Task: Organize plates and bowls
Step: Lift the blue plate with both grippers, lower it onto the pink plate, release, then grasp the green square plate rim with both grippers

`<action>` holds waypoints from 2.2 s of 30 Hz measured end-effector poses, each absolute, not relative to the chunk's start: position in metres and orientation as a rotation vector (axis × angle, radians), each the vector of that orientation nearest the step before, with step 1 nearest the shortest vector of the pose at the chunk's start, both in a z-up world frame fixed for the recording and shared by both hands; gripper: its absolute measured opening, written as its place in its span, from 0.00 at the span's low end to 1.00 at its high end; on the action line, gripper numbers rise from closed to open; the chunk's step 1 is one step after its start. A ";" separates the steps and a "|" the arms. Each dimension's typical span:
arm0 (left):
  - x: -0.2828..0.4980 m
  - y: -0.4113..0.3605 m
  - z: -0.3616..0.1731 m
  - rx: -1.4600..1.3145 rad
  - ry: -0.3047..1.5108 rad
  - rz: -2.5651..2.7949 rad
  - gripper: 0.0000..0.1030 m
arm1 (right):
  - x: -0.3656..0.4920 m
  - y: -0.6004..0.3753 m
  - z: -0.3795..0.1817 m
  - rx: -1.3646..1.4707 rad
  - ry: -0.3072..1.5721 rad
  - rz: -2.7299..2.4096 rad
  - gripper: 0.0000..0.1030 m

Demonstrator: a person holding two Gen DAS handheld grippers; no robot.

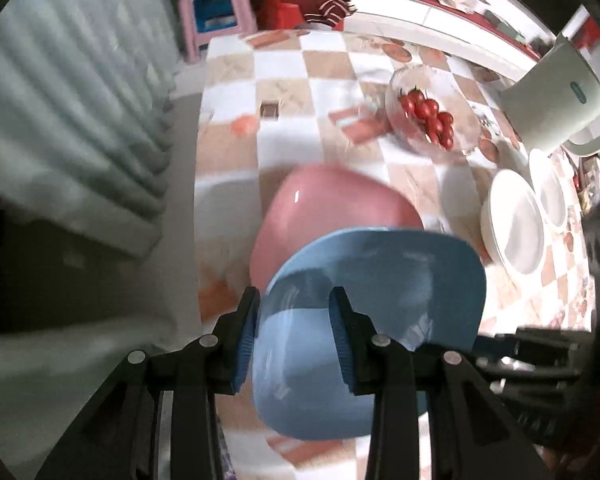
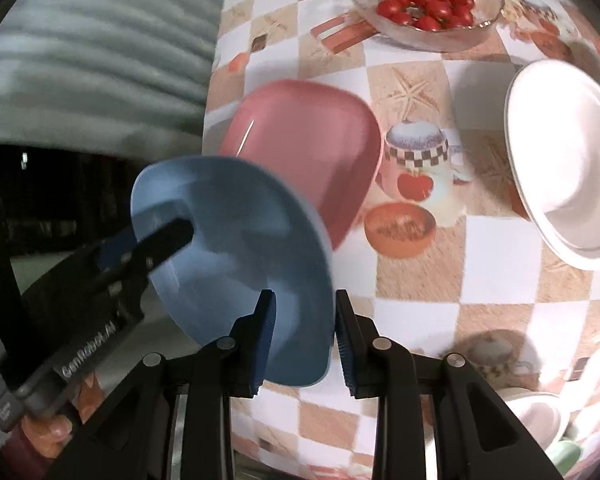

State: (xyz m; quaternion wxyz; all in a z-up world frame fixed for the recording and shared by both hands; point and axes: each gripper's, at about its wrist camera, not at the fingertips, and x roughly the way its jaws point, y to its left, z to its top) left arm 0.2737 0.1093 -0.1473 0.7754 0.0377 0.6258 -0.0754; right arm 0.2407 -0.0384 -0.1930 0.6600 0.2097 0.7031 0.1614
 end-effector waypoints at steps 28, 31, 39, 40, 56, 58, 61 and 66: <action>0.288 0.107 -0.160 0.135 1.310 -0.185 0.86 | 0.247 -0.081 -0.176 0.478 1.464 0.194 0.93; 0.258 0.097 -0.157 0.135 1.353 -0.222 0.86 | 0.232 -0.091 -0.174 0.481 1.478 0.154 0.93; 0.167 0.060 -0.146 0.207 1.375 -0.327 0.86 | 0.152 -0.149 -0.154 0.486 1.497 0.047 0.93; 0.159 0.057 -0.147 0.210 1.386 -0.332 0.86 | 0.143 -0.155 -0.153 0.480 1.503 0.030 0.93; 0.059 -0.032 -0.144 0.277 1.488 -0.520 0.86 | -0.003 -0.293 -0.153 0.562 1.552 -0.272 0.93; 0.048 -0.044 -0.154 0.244 1.544 -0.512 0.86 | -0.015 -0.309 -0.162 0.562 1.576 -0.276 0.93; 0.034 -0.059 -0.166 0.214 1.573 -0.446 0.86 | -0.022 -0.326 -0.175 0.546 1.604 -0.251 0.93; 0.008 -0.078 -0.182 0.076 1.603 -0.304 0.86 | -0.018 -0.344 -0.204 0.446 1.671 -0.115 0.93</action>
